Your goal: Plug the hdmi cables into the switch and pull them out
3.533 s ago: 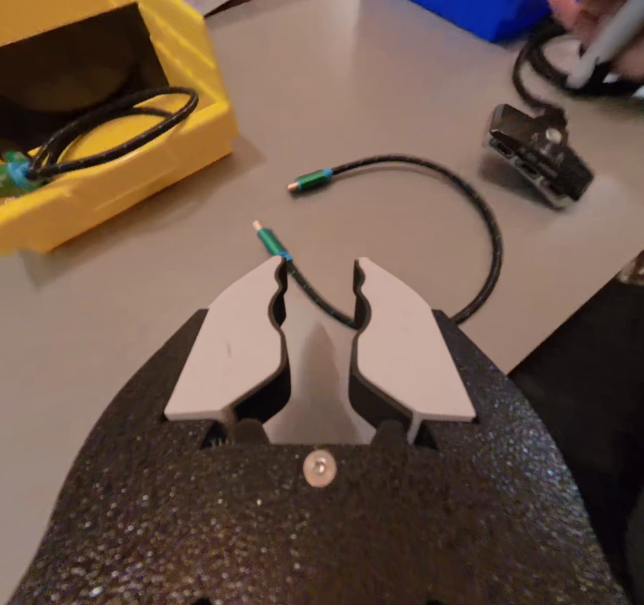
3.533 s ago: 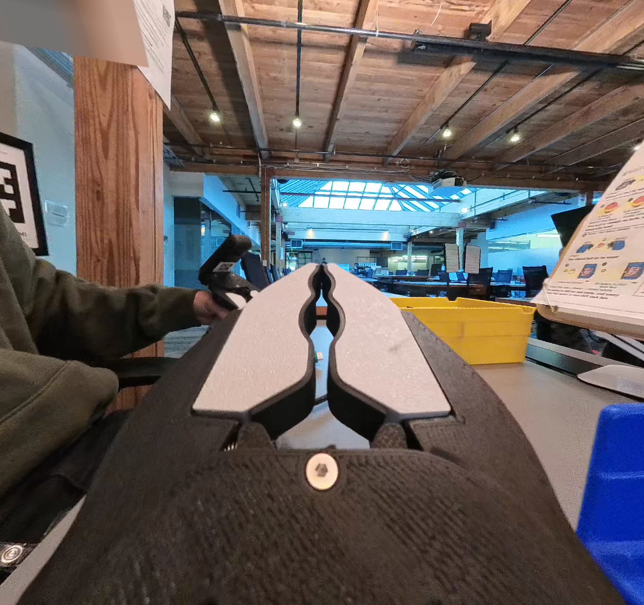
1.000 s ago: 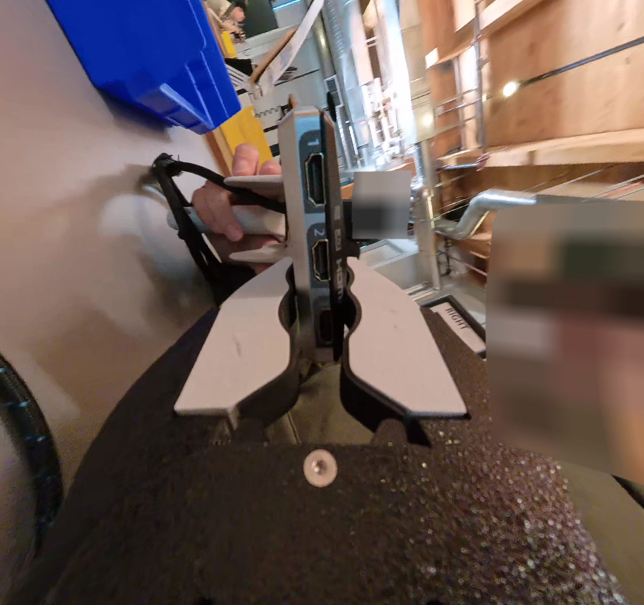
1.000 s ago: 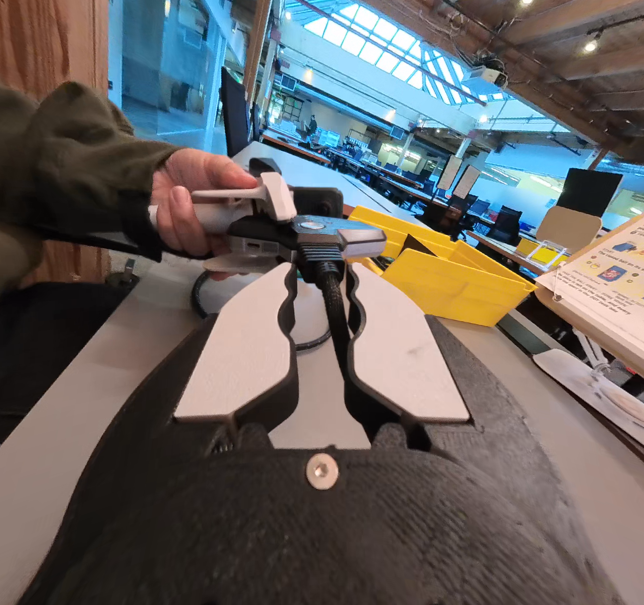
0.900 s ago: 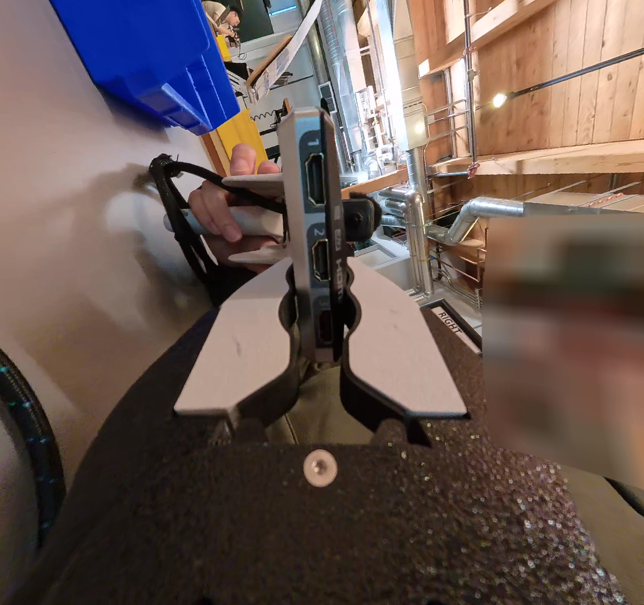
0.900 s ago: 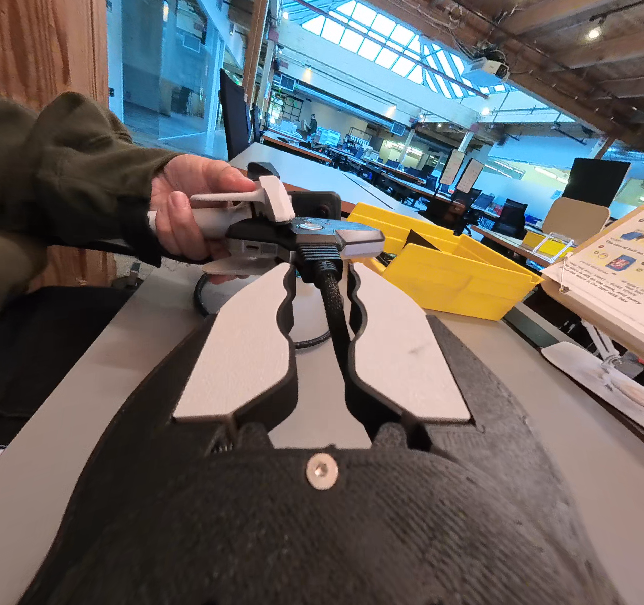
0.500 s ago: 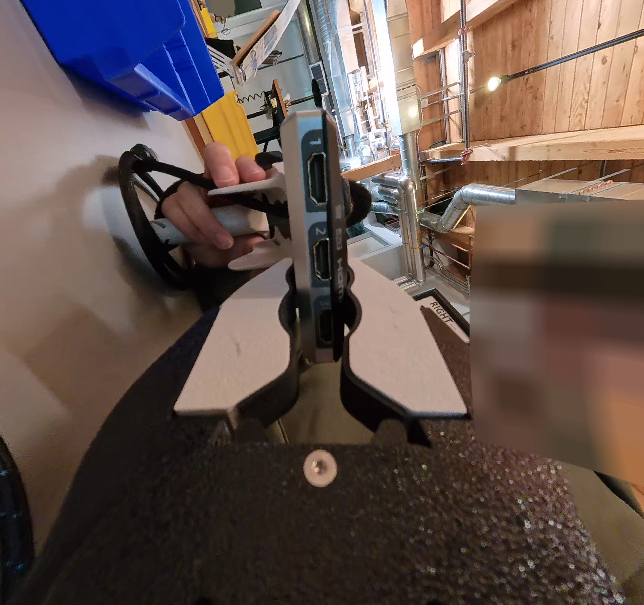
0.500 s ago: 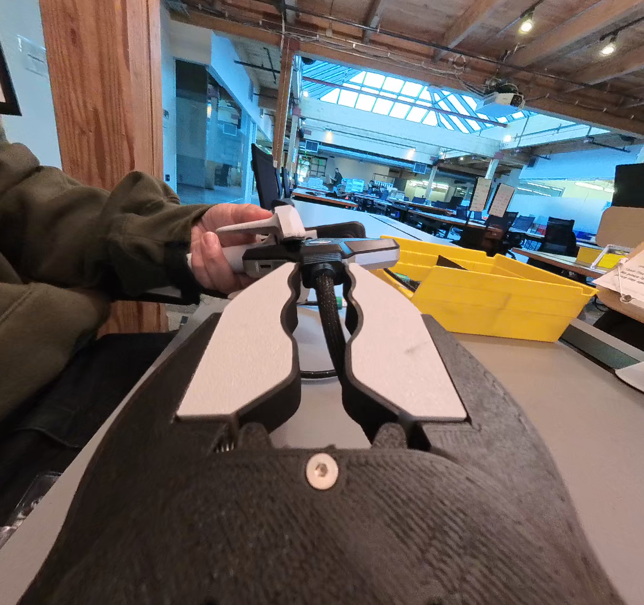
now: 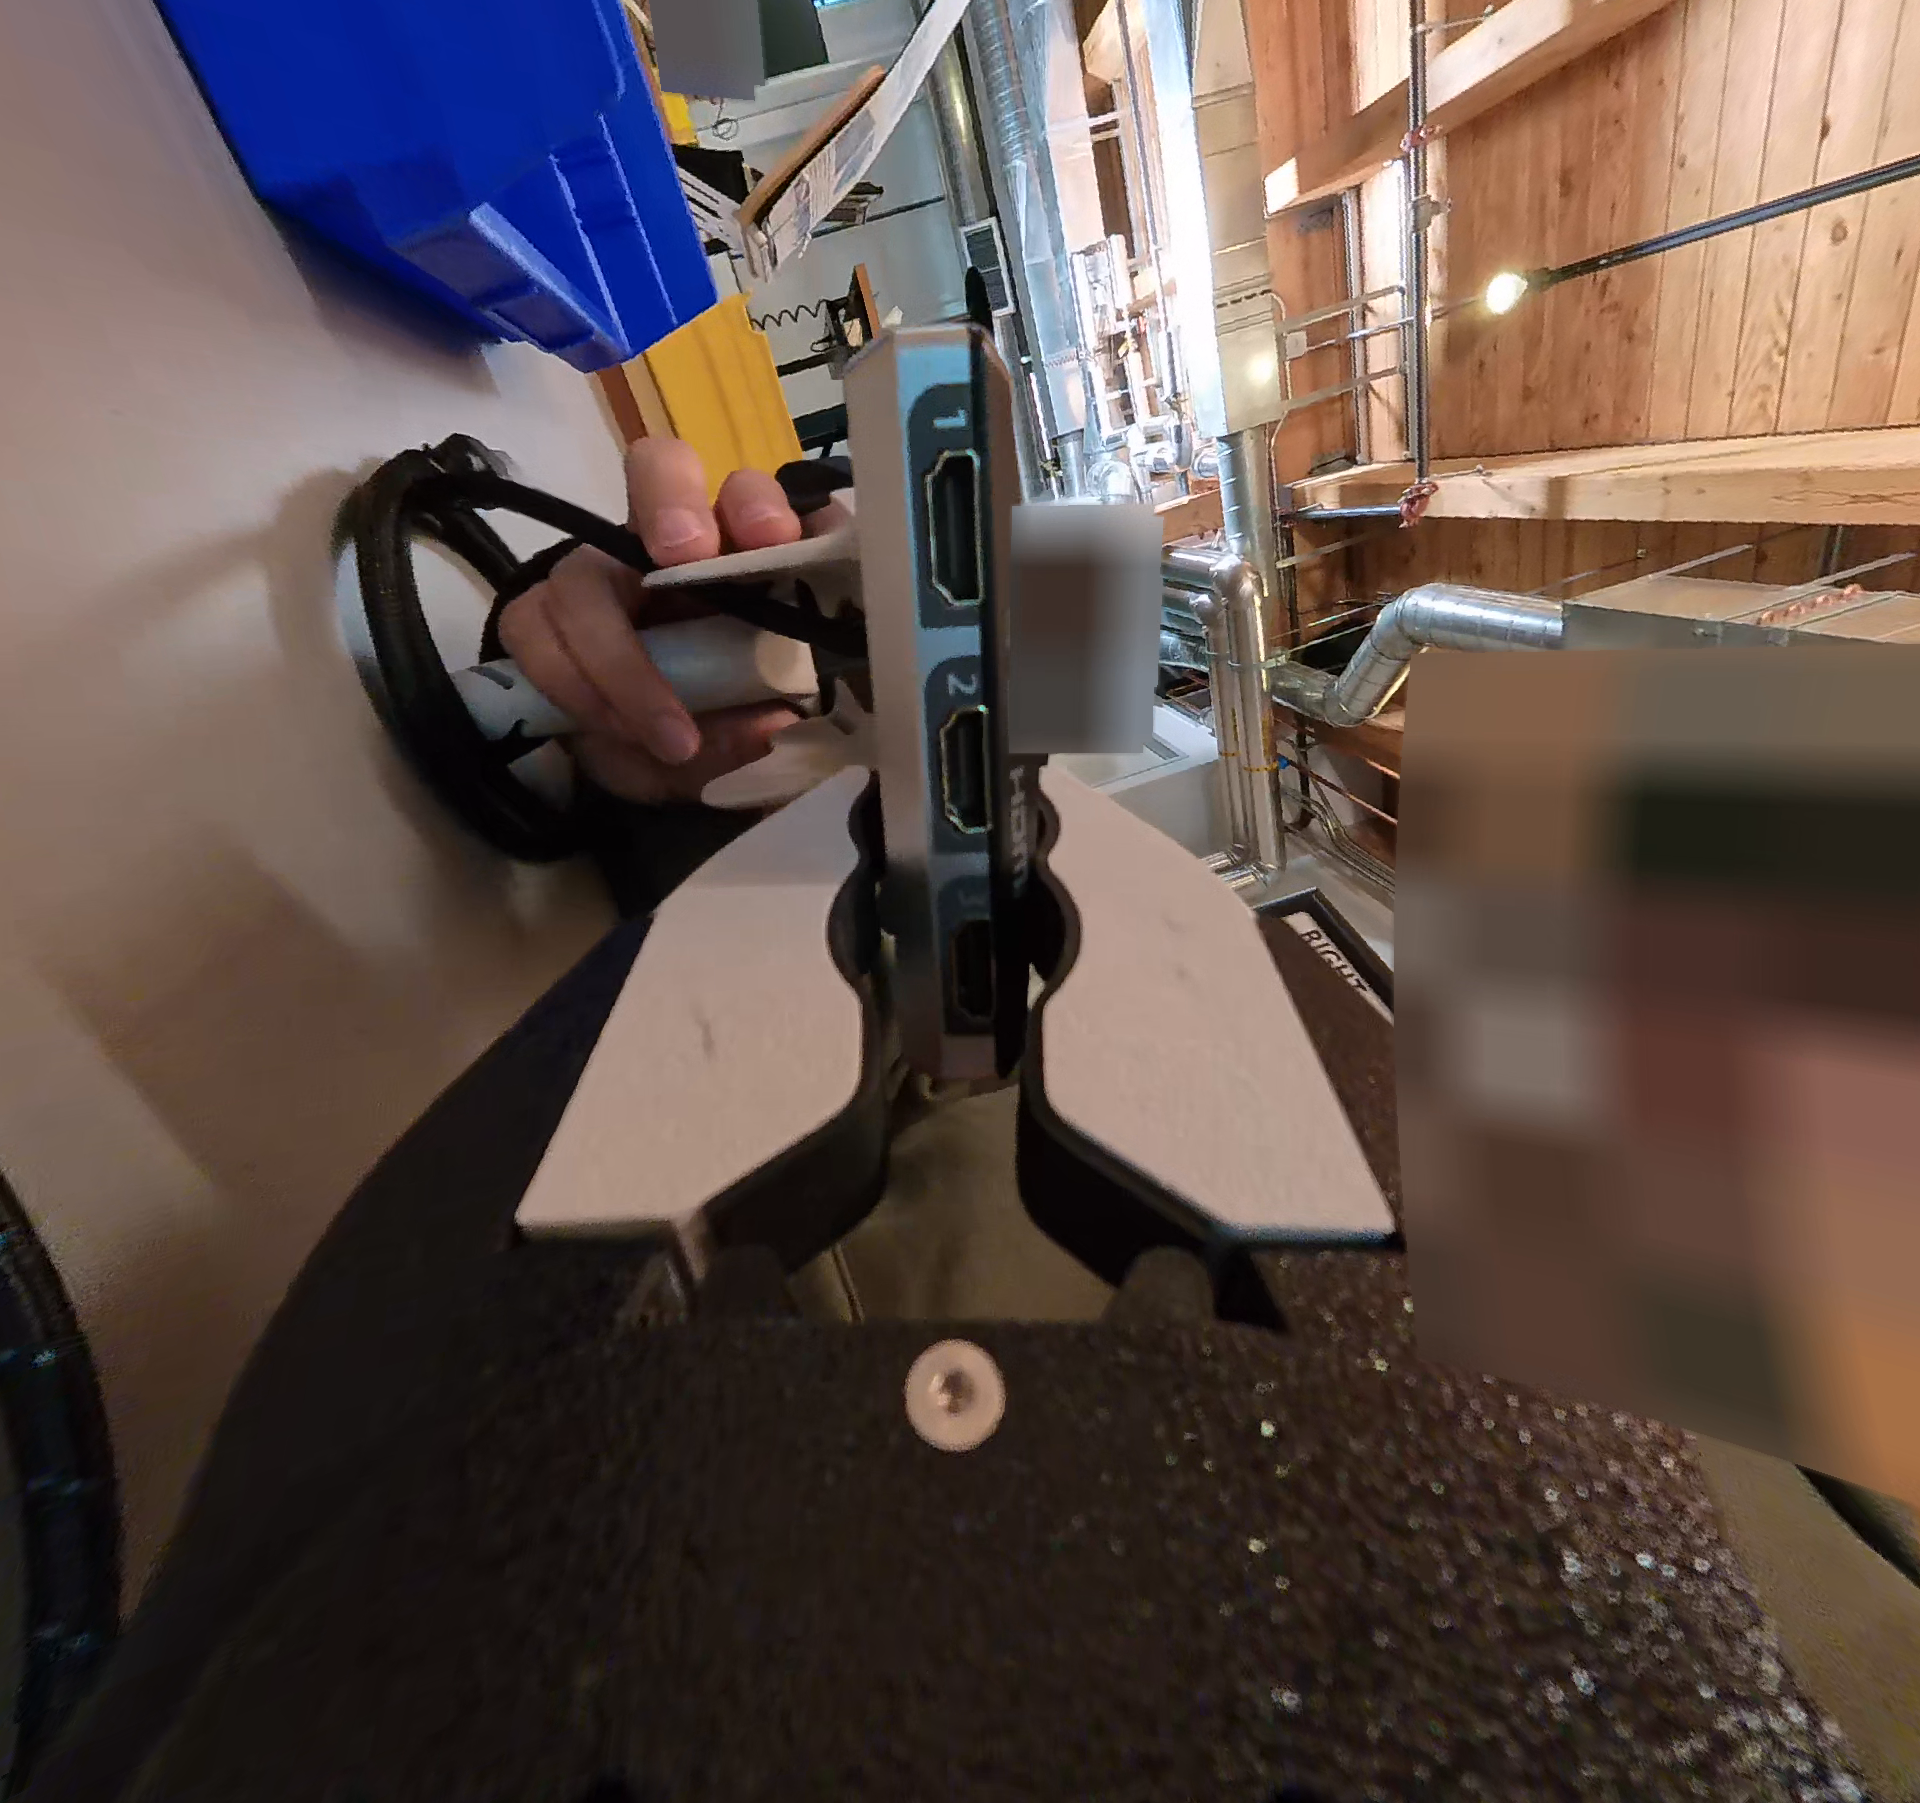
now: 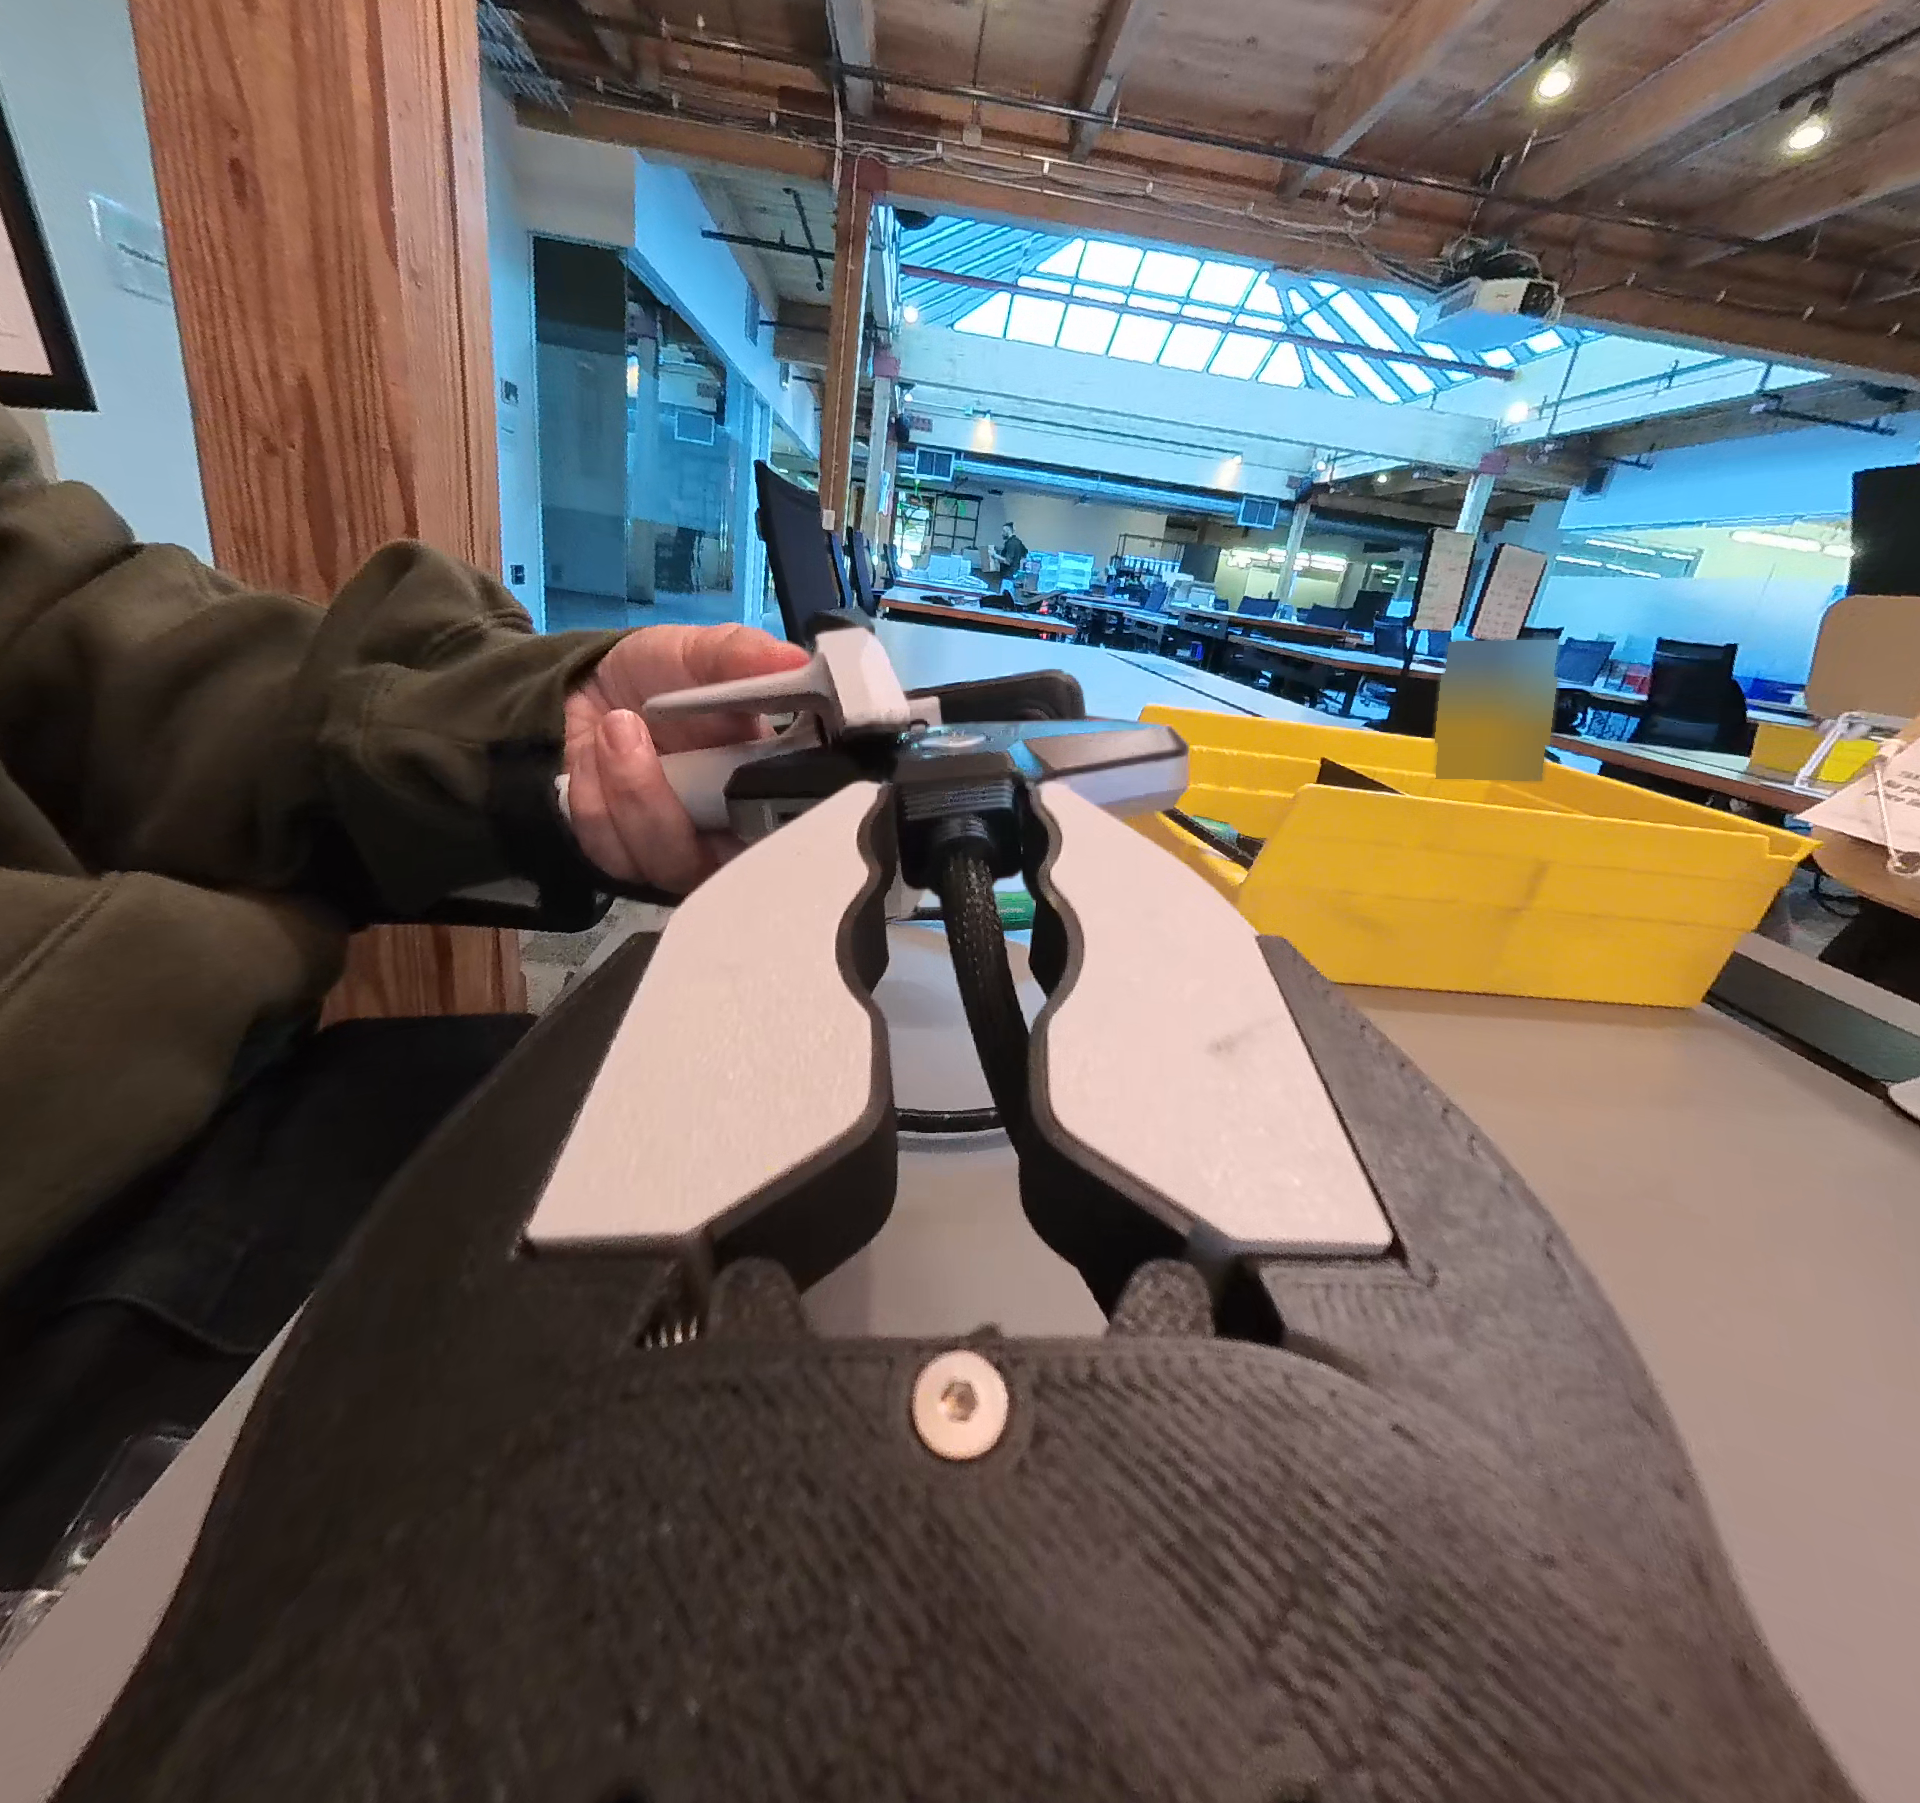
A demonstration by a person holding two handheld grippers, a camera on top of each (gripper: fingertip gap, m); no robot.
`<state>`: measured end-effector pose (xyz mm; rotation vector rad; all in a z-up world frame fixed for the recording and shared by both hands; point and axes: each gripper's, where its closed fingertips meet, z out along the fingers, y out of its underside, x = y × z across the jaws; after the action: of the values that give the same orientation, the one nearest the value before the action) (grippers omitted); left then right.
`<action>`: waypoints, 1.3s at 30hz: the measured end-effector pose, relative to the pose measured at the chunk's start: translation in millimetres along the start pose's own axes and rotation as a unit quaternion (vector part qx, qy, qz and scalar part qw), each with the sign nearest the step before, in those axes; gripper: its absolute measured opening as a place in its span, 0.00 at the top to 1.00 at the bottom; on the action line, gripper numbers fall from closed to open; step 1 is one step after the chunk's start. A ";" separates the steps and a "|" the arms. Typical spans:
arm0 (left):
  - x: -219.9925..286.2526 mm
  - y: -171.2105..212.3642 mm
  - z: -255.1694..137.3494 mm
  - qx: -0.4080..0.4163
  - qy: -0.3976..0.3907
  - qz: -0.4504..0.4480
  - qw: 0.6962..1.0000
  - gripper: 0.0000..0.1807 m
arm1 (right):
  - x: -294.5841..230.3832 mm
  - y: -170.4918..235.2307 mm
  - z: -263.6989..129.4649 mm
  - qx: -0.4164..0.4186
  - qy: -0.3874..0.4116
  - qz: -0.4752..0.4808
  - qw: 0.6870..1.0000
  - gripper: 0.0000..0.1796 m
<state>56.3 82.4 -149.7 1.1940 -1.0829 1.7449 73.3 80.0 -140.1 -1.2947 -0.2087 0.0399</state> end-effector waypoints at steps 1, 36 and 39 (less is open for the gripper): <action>1.4 -0.6 0.4 0.000 0.001 -0.002 1.000 0.87 | 0.1 0.0 0.3 0.000 0.001 -0.001 1.000 0.87; -109.8 19.4 -83.7 -0.138 -0.590 0.364 0.707 0.76 | 44.5 -13.0 -27.8 0.058 0.112 0.032 0.992 0.88; -109.9 18.3 -87.0 -0.146 -0.589 0.395 0.690 0.89 | 45.0 -13.4 -28.3 0.061 0.111 0.036 0.991 0.88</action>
<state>43.5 143.5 -276.5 1.8039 -2.8593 1.0116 121.3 56.0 -128.7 -1.1744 0.0304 -0.0303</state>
